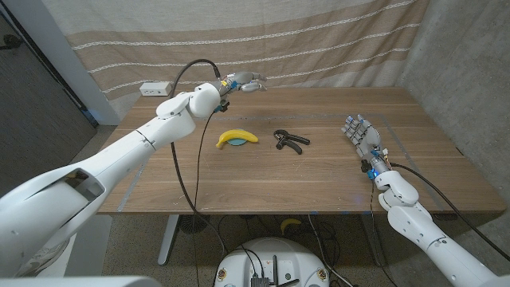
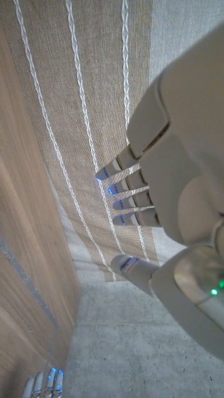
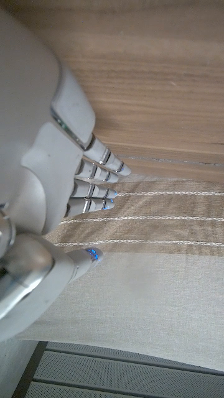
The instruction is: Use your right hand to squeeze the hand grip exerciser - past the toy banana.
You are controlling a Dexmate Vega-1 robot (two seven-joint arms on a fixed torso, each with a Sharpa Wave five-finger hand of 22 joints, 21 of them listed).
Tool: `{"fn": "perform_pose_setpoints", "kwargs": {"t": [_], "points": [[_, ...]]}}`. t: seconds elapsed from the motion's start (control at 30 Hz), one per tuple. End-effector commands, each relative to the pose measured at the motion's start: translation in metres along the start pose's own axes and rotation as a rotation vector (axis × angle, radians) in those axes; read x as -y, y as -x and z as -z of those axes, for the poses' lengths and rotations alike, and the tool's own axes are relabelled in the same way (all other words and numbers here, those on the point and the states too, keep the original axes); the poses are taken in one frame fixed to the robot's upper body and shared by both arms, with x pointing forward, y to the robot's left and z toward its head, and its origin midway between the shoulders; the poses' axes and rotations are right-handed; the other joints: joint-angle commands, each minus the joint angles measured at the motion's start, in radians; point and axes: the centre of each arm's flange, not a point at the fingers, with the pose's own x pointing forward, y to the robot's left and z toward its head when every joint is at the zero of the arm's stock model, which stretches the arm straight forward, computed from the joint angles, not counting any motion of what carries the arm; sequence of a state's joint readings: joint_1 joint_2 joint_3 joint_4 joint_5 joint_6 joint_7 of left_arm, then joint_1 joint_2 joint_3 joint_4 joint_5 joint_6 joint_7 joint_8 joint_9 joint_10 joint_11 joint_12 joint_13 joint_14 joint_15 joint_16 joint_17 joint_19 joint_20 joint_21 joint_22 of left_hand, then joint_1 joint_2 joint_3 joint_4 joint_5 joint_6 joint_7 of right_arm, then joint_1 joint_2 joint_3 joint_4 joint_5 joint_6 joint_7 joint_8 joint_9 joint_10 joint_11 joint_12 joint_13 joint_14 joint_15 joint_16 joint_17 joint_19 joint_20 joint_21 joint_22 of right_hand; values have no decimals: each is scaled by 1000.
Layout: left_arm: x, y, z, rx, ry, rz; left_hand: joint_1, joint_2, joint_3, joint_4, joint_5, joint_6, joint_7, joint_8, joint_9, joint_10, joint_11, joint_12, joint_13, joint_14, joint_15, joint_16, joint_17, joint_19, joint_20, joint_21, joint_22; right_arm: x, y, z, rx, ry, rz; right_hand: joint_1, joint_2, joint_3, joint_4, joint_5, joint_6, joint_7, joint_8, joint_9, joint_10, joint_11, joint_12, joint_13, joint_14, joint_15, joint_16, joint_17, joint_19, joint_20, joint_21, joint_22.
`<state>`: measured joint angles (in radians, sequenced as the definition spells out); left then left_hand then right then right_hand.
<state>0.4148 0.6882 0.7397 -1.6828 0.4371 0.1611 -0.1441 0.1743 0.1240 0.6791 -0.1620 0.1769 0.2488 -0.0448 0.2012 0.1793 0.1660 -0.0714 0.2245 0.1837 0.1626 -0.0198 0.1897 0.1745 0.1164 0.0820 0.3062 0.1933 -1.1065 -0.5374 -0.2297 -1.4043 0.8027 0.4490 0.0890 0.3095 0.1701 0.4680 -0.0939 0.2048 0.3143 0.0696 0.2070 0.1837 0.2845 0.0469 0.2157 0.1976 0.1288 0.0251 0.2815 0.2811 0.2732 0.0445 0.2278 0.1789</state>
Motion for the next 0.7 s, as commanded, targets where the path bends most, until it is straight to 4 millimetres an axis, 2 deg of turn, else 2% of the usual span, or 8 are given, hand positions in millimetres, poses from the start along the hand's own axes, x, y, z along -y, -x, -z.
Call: {"fn": "perform_pose_setpoints", "kwargs": {"t": [0.03,0.7], "points": [[6,-11,-6,2,-24,45,11,3,0,-7,-5,8,2,1,3,2,-2,-7,5,-2,-2,-1,3,-5,3,-4,2,4,1,2,-4,-10,6,1,-4,1,-6,8,11,1,-4,5,10,-2,-3,5,6,4,6,5,9,3,-6,4],[17,-23,-15,1,-70,114,31,0,3,-15,-2,13,-6,0,3,-13,-8,-18,5,-10,-4,-4,3,-12,-2,-10,1,9,-1,1,2,-7,8,0,-4,1,-8,8,14,2,-4,5,13,0,-3,6,5,5,6,8,9,4,-7,4]]}}
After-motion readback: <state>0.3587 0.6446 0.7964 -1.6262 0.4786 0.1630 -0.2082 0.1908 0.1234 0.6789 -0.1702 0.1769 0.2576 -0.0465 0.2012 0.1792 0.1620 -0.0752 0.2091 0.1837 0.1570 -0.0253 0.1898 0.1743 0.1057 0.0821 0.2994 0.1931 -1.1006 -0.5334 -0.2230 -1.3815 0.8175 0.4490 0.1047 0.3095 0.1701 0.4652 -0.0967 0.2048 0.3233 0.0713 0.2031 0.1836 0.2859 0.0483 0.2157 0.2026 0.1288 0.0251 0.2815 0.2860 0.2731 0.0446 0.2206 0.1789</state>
